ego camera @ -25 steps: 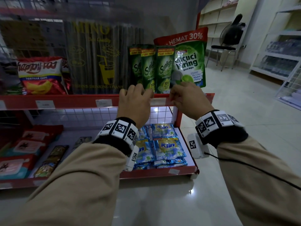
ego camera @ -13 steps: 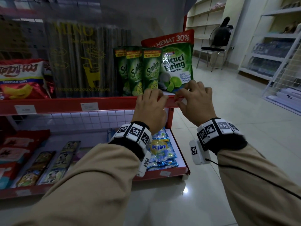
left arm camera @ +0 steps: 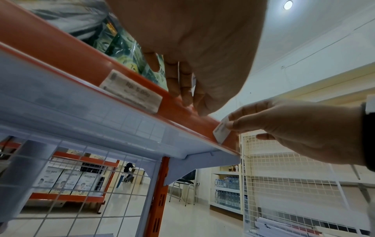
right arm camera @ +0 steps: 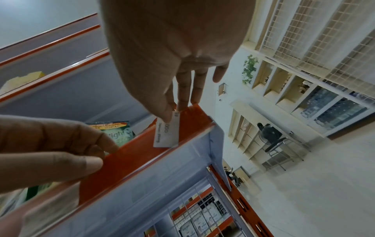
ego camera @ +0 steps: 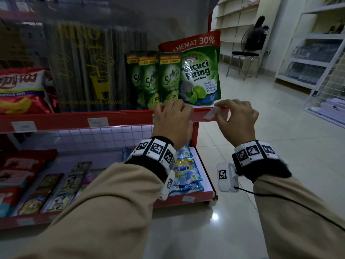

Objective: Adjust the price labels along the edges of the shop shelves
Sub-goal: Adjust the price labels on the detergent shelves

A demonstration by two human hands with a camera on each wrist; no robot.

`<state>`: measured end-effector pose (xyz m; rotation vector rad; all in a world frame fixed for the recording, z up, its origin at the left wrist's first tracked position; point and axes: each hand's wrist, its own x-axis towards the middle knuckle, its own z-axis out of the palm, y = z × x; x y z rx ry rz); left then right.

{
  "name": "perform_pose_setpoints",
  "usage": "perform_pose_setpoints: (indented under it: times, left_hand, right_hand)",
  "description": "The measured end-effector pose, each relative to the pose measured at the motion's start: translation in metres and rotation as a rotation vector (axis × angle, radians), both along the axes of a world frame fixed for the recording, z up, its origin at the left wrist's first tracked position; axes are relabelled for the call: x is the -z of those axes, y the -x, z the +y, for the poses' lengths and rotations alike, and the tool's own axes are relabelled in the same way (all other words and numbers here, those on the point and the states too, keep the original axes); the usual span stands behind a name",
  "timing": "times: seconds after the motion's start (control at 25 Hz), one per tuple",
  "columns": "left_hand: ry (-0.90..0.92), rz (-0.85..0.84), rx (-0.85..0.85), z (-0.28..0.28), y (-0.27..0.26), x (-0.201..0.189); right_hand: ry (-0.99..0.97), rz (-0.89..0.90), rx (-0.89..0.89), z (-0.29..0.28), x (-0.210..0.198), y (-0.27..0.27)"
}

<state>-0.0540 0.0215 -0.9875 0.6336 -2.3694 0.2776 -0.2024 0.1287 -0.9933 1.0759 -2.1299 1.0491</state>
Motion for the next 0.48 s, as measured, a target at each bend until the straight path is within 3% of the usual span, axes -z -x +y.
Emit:
perform_pose_setpoints:
  times: [0.16,0.28,0.48]
  left_hand:
    - [-0.024,0.020,0.010,0.000,0.001,-0.001]
    - [-0.053,0.061,0.029,-0.001,0.001,0.000]
    - [-0.144,0.145,0.059,-0.001,0.001,0.002]
  right_hand:
    - [0.131,-0.068,-0.111,0.003,-0.007,-0.002]
    - [0.285,-0.243,-0.382,0.002,-0.018,-0.007]
    - [0.207,-0.368,-0.595,-0.001,-0.019,-0.021]
